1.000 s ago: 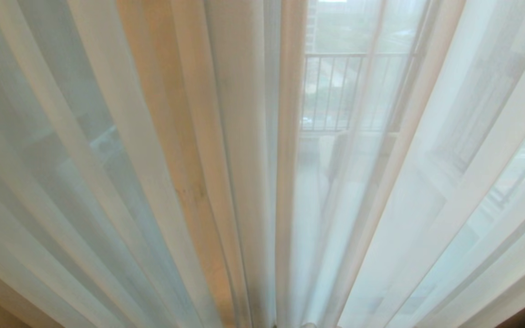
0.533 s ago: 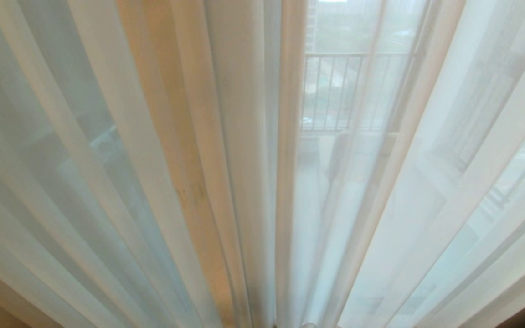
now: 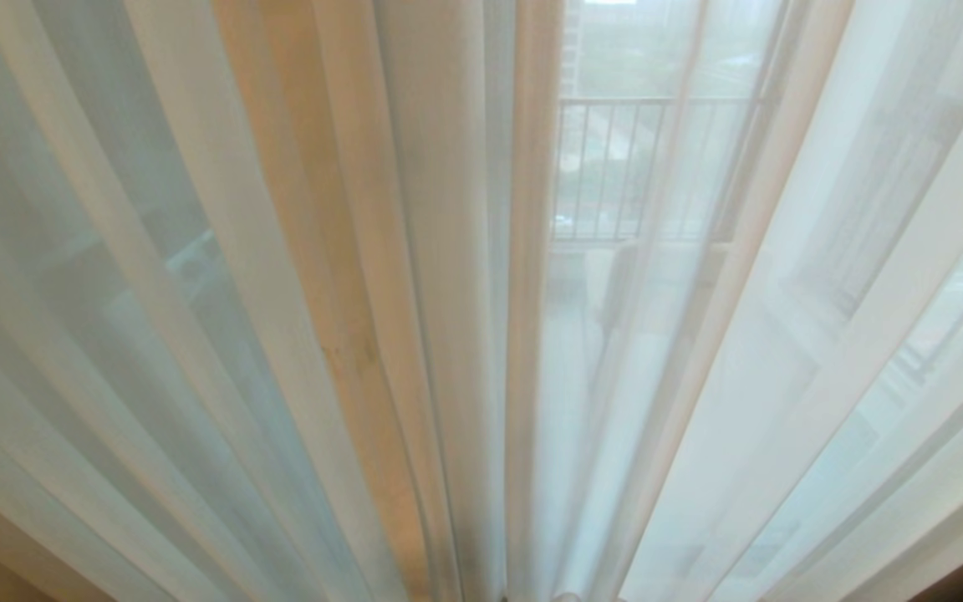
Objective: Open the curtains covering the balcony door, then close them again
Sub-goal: Pull the inner curtains open on both sides
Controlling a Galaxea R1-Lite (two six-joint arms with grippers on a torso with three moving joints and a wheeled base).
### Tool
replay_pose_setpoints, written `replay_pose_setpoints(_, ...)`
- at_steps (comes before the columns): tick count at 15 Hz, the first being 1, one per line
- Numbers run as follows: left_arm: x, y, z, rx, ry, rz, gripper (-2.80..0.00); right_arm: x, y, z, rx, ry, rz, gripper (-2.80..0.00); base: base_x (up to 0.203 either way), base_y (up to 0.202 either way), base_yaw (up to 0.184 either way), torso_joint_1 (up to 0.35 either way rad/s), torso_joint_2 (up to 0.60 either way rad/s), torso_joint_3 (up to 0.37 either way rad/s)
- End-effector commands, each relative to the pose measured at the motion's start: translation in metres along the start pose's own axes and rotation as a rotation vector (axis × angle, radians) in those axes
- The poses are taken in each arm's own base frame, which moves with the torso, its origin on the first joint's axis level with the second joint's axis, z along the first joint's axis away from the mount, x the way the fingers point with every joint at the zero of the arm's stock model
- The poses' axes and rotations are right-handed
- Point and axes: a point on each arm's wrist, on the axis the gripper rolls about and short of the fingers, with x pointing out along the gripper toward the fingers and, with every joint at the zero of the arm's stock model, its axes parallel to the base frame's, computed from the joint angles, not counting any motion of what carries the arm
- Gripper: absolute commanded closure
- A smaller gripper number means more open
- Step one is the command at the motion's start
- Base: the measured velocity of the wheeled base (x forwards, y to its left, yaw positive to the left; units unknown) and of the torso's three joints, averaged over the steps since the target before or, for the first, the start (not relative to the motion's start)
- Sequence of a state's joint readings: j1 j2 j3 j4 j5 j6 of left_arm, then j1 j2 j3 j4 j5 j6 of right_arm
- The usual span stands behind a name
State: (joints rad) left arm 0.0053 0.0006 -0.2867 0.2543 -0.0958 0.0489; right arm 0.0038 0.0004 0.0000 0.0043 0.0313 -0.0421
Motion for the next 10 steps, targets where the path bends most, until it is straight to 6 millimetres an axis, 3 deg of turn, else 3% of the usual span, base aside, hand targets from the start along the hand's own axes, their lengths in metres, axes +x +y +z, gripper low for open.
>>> replay_pose_setpoints(1,-0.007,-0.002,0.012,-0.003,0.023,-0.073,0.00,0.000,0.000,0.000,-0.001,0.000,0.002,0.00,0.000,0.000,0.000,0.000,0.00,0.000)
replay_pose_setpoints(5,0.005,-0.002,0.022,-0.034,0.137,-0.178,0.00,0.000,0.000,0.000,-0.001,0.000,0.002,0.00,0.000,0.000,0.000,0.000,0.00,0.000)
replay_pose_setpoints(10,0.035,-0.002,0.020,-0.117,0.347,-0.297,0.00,0.000,0.000,0.000,-0.001,0.000,0.002,0.00,0.000,0.000,0.000,0.000,0.00,0.000)
